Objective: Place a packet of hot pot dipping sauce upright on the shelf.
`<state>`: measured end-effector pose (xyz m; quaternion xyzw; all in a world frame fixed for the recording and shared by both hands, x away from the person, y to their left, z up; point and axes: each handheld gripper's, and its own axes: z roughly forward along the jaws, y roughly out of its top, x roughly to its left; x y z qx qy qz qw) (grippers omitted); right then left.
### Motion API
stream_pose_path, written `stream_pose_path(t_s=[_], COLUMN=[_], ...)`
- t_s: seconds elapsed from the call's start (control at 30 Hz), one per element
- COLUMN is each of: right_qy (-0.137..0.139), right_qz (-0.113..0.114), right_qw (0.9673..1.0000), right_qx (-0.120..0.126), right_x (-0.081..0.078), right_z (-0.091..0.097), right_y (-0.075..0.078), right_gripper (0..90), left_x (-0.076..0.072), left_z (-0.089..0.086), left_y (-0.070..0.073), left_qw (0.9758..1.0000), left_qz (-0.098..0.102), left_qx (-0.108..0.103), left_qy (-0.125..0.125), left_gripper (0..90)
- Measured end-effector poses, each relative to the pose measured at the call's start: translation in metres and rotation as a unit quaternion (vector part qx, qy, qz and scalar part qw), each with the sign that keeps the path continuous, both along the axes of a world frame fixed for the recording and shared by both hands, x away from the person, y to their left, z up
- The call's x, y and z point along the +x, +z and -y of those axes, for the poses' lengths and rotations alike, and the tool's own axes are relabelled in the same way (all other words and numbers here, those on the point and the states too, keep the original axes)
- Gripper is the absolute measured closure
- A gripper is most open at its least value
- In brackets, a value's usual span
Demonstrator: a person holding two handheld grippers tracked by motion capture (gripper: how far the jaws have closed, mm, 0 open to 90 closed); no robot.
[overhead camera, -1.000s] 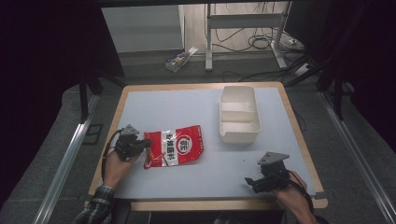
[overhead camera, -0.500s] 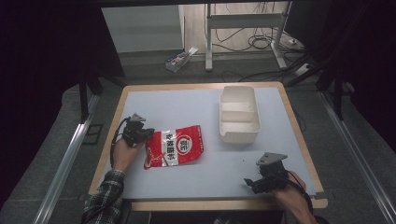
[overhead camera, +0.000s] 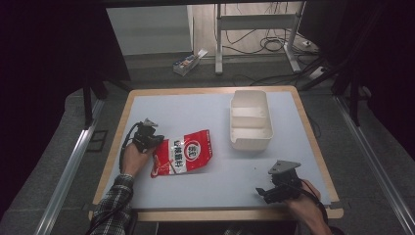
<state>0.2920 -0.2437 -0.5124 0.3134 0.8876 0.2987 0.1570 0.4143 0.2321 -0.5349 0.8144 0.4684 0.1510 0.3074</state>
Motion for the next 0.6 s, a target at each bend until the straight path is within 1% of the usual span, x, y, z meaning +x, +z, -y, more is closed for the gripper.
stream_pose_path(t_s=[0.07,0.17,0.2,0.27,0.37,0.4,0.43,0.5,0.53,0.57,0.6], right_qy=[0.002,0.003,0.003,0.003,0.003,0.003,0.003,0.003,0.003,0.003,0.004], right_qz=[0.001,0.001,0.001,0.002,0.002,0.002,0.002,0.003,0.003,0.003,0.004], right_qw=[1.0000,1.0000,1.0000,1.0000,1.0000,1.0000,1.0000,1.0000,1.0000,1.0000,1.0000], right_qx=[-0.001,-0.002,-0.002,-0.001,-0.001,-0.001,-0.001,0.000,0.000,0.001,0.001], right_x=[0.000,-0.001,-0.001,-0.001,-0.001,-0.001,-0.001,-0.001,-0.001,-0.002,-0.002], right_z=[-0.001,-0.001,-0.001,-0.001,0.000,0.000,0.000,-0.001,-0.001,-0.001,-0.001], right_y=[0.000,0.000,0.000,0.000,0.000,0.000,0.001,0.001,0.001,0.001,0.001], right_gripper=[6.0,6.0,6.0,6.0,6.0,6.0,6.0,6.0,6.0,6.0,6.0], left_x=[-0.003,-0.006,-0.009,-0.014,-0.021,-0.021,-0.027,-0.031,-0.031,-0.036,-0.036], left_z=[0.001,0.000,0.000,0.000,0.001,0.001,0.002,0.003,0.003,0.005,0.005], left_y=[0.000,-0.001,-0.001,-0.001,0.000,0.000,0.000,0.000,0.000,0.001,0.001], left_qw=[1.0000,1.0000,0.9999,0.9998,0.9997,0.9997,0.9995,0.9993,0.9993,0.9992,0.9992], left_qz=[0.002,-0.001,-0.006,-0.010,-0.012,-0.012,-0.016,-0.020,-0.020,-0.022,-0.022], left_qx=[0.000,-0.004,-0.011,-0.015,-0.016,-0.016,-0.018,-0.019,-0.019,-0.018,-0.018], left_qy=[-0.002,-0.004,-0.007,-0.011,-0.016,-0.016,-0.020,-0.024,-0.024,-0.027,-0.027], left_gripper=[90.0,90.0,90.0,90.0,90.0,90.0,90.0,90.0,90.0,90.0,90.0])
